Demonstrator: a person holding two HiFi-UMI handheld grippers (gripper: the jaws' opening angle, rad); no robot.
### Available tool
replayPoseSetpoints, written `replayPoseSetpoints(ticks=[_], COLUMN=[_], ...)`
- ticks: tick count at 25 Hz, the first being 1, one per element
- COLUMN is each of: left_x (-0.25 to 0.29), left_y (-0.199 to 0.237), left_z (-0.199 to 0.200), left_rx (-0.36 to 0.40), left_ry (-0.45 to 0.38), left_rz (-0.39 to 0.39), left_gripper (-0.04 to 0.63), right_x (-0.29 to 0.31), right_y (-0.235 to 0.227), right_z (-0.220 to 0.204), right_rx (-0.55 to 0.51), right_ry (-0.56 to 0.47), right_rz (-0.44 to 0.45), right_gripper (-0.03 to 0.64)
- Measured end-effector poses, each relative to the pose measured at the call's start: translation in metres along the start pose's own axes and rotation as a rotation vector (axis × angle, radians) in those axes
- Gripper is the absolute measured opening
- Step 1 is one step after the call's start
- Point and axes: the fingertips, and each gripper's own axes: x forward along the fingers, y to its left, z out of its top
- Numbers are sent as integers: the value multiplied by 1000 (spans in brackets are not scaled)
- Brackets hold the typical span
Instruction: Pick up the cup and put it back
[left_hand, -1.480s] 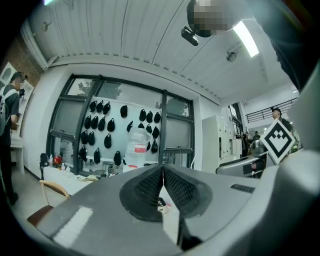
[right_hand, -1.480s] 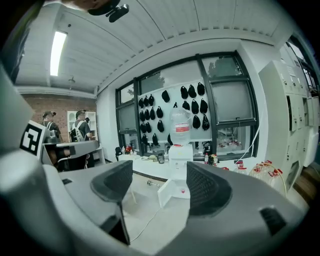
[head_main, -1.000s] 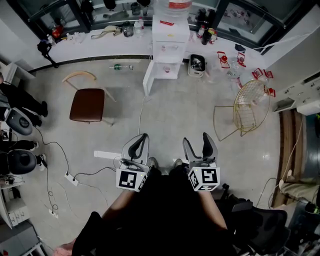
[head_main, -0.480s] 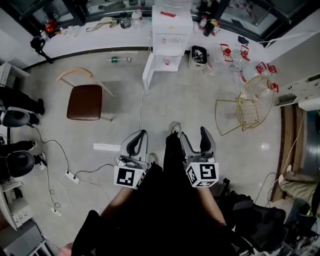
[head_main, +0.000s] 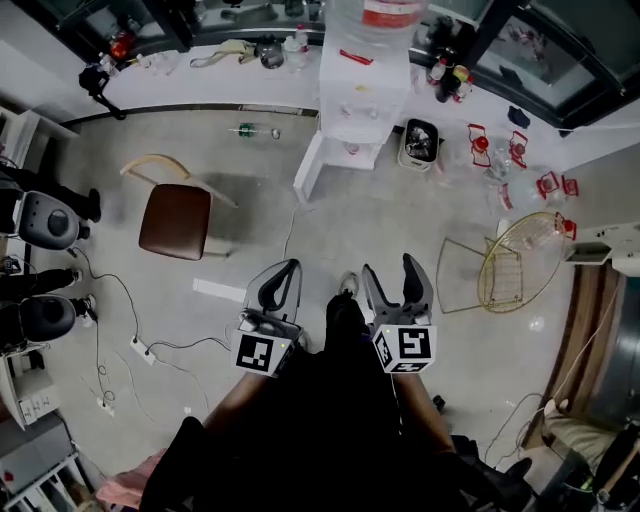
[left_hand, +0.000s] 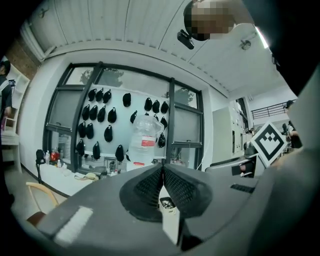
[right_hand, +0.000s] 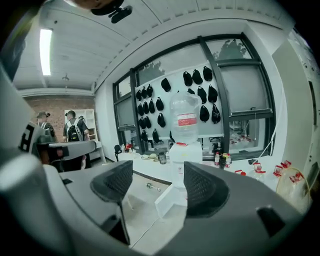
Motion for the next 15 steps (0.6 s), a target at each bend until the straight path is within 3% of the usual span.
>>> replayPoseSetpoints(ticks=[3, 7, 11, 15], left_x=[40, 84, 123, 154], left_y=[8, 28, 50, 80], left_z=[2, -11, -7, -22], left_rx=[7, -20, 1, -19], left_ry=[-15, 32, 1, 29], left_rz=[43, 102, 108, 114], left_gripper=[8, 8, 8, 8], right_x=[39, 91, 132, 176], right_y=[-31, -58, -69, -74], right_z=[9, 14, 20, 19], right_rx=[-25, -36, -29, -34], right_ry=[13, 18, 11, 34], right_rz=[29, 55, 68, 65], right_gripper=[307, 307, 307, 307])
